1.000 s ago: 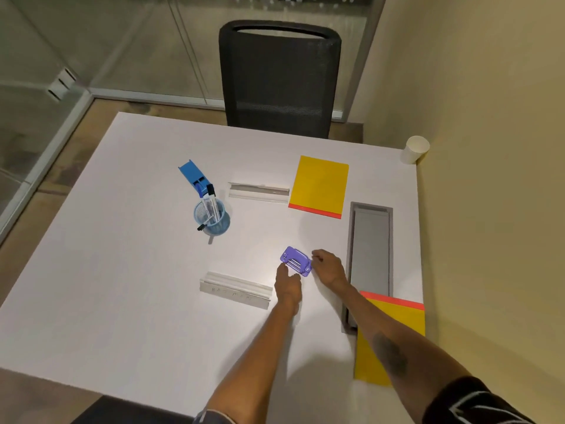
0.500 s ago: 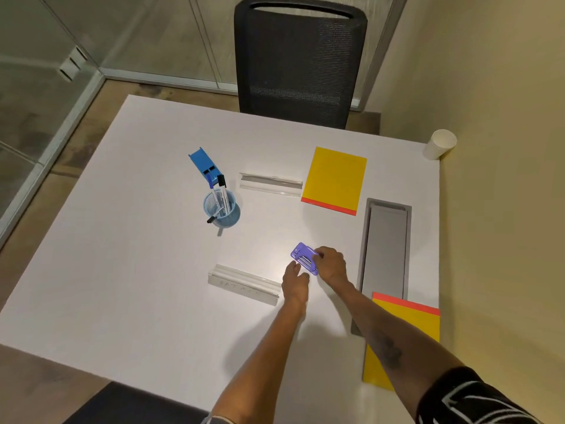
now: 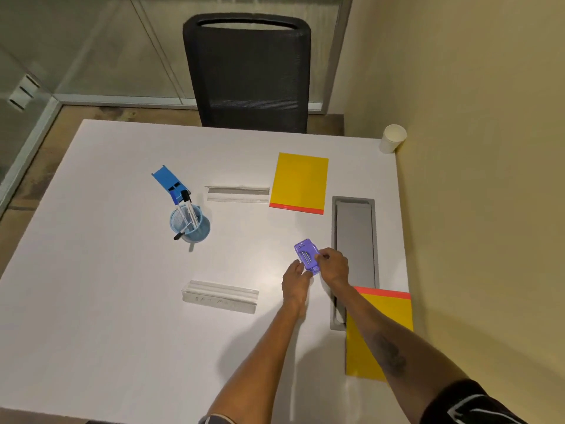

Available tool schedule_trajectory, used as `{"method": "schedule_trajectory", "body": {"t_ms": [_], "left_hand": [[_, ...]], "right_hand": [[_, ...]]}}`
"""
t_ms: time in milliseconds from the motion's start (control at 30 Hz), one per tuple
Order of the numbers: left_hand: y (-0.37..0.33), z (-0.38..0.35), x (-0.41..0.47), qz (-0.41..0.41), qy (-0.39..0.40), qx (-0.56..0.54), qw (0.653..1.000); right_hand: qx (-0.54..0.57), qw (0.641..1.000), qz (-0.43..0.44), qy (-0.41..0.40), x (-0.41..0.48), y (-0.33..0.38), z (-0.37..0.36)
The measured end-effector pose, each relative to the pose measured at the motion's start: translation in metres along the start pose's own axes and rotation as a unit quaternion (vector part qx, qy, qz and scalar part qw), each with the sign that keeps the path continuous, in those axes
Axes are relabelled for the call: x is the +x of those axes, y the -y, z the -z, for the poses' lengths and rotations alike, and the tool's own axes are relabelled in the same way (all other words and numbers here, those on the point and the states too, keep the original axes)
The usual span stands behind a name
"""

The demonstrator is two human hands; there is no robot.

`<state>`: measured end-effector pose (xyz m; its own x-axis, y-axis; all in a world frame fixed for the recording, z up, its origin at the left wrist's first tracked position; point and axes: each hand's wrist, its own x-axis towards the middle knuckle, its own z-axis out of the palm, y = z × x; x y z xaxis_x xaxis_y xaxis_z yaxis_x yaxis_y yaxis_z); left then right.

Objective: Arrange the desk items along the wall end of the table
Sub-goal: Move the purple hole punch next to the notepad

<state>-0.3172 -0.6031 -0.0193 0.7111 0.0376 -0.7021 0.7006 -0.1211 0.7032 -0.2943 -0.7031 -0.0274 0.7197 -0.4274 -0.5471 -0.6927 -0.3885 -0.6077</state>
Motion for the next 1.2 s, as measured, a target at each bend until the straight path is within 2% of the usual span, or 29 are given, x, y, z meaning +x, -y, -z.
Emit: {"method": "schedule_trajectory", "body": {"t_ms": [300, 600, 1200], "left_hand": [[0.003, -0.069, -0.017, -0.053, 0.117, 0.043, 0.991], [0.001, -0.136, -0.024, -0.1, 0.231, 0.147, 0.956], [0.011, -0.172, -0.007, -0.087, 0.288, 0.225, 0.927]], "right_hand": [[0.04, 0.993, -0.047, -0.096, 0.005, -0.053, 0.064], [0.068, 0.981, -0.082, -0.163, 0.017, -0.101, 0.115], [0.109, 0.972, -0.128, -0.165, 0.037, -0.126, 0.134]]}}
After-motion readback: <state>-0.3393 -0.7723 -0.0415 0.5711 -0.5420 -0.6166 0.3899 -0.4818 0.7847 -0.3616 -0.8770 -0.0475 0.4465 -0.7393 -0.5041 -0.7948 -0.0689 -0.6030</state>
